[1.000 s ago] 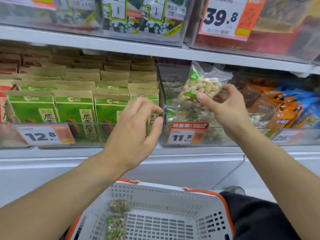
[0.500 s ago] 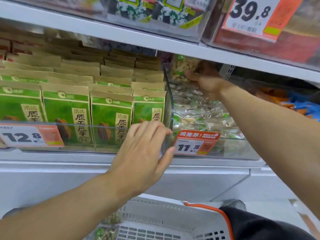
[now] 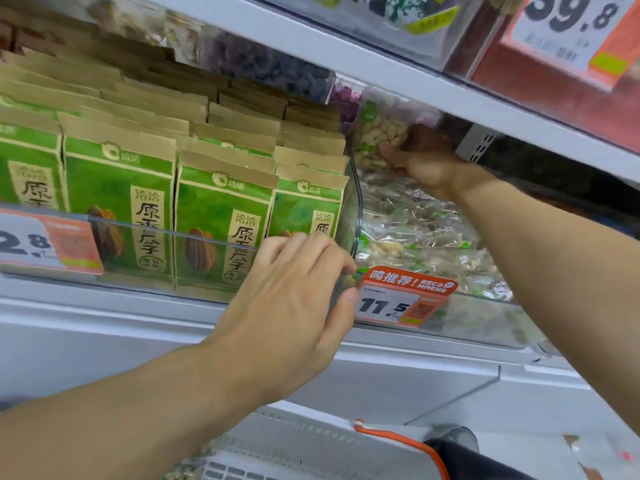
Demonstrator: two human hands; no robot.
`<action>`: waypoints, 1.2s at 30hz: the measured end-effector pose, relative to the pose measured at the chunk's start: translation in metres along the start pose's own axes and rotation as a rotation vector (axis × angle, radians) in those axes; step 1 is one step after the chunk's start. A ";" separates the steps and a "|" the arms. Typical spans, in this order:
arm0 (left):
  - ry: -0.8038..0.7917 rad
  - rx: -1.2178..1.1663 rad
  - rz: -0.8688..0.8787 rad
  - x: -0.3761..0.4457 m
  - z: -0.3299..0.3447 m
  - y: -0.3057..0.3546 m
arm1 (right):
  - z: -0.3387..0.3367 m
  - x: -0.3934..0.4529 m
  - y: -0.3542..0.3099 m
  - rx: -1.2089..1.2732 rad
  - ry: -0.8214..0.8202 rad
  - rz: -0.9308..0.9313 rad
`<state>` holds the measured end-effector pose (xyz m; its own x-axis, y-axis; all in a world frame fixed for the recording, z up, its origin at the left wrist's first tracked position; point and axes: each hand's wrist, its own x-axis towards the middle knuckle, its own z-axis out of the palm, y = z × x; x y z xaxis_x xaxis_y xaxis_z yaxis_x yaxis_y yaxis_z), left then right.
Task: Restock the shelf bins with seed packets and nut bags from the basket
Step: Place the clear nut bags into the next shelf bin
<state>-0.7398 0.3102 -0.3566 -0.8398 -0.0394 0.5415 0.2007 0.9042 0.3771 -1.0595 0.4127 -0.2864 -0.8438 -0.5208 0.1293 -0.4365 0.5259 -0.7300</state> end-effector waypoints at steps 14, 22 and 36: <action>0.017 -0.032 -0.021 0.003 0.003 -0.002 | -0.003 -0.008 0.005 0.238 -0.090 0.017; 0.014 -0.041 -0.030 0.004 0.004 -0.001 | 0.017 -0.009 -0.010 0.006 0.116 -0.002; 0.019 -0.047 -0.013 0.005 0.003 -0.003 | 0.035 -0.026 -0.041 -0.467 0.133 0.150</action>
<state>-0.7461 0.3091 -0.3571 -0.8330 -0.0596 0.5500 0.2137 0.8823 0.4193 -1.0084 0.3813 -0.2828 -0.9272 -0.3423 0.1524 -0.3747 0.8488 -0.3731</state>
